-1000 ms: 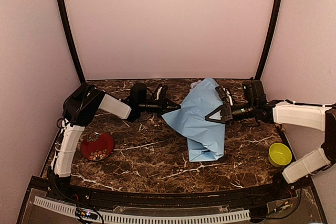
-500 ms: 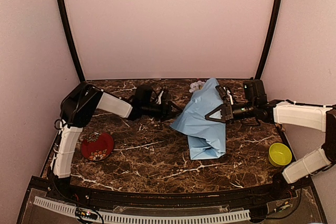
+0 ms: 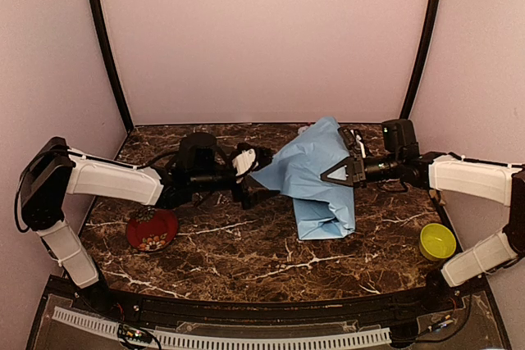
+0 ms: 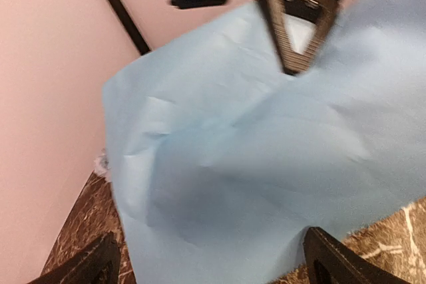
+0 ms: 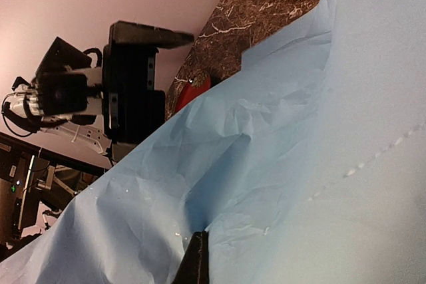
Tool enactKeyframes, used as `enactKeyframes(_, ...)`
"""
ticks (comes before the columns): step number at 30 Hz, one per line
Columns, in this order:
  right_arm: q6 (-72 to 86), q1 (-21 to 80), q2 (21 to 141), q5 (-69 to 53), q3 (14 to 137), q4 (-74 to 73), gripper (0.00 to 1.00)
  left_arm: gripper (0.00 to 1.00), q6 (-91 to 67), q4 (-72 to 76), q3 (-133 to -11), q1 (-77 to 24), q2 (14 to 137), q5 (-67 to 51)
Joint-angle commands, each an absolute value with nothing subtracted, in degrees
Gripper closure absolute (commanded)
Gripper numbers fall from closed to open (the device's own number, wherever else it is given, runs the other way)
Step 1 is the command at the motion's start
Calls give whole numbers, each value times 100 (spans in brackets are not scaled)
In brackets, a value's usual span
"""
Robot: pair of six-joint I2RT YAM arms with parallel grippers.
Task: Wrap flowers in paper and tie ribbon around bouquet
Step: Adjust the corner of the folded wrapping paper at the center of the board.
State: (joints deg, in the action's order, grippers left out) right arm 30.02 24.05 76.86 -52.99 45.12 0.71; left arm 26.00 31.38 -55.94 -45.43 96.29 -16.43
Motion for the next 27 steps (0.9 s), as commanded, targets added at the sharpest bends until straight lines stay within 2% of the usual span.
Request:
enactKeyframes(1, 2796, 2349, 7563, -5439, 4838, 260, 100, 1, 4184, 3204, -5232, -4563, 9448, -2137)
enactKeyframes(7, 2785, 2338, 7619, -5468, 4947, 242, 100, 1, 4298, 2027, -5903, -4524, 9887, -2500)
enactKeyframes(12, 2844, 2338, 7663, -5502, 4938, 328, 100, 1, 3804, 3442, -5874, -4518, 10297, -1523)
enactKeyframes(16, 2869, 2338, 7686, -5490, 4917, 364, 100, 4, 3123, 3420, -6365, -4534, 10721, -1139)
enactKeyframes(18, 2912, 2336, 7661, -5449, 4863, 437, 100, 18, 2768, 3253, -6553, -4554, 10842, -1157)
enactKeyframes(22, 3106, 2336, 7645, -5380, 4660, 733, 100, 59, 1978, 3520, -6394, -4660, 10904, -1218)
enactKeyframes(24, 3187, 2338, 7684, -5314, 4554, 863, 100, 75, 1432, 3549, -6404, -4711, 10981, -1169)
enactKeyframes(27, 3256, 2338, 7746, -5218, 4404, 1008, 100, 87, 649, 3347, -6540, -4824, 11172, -979)
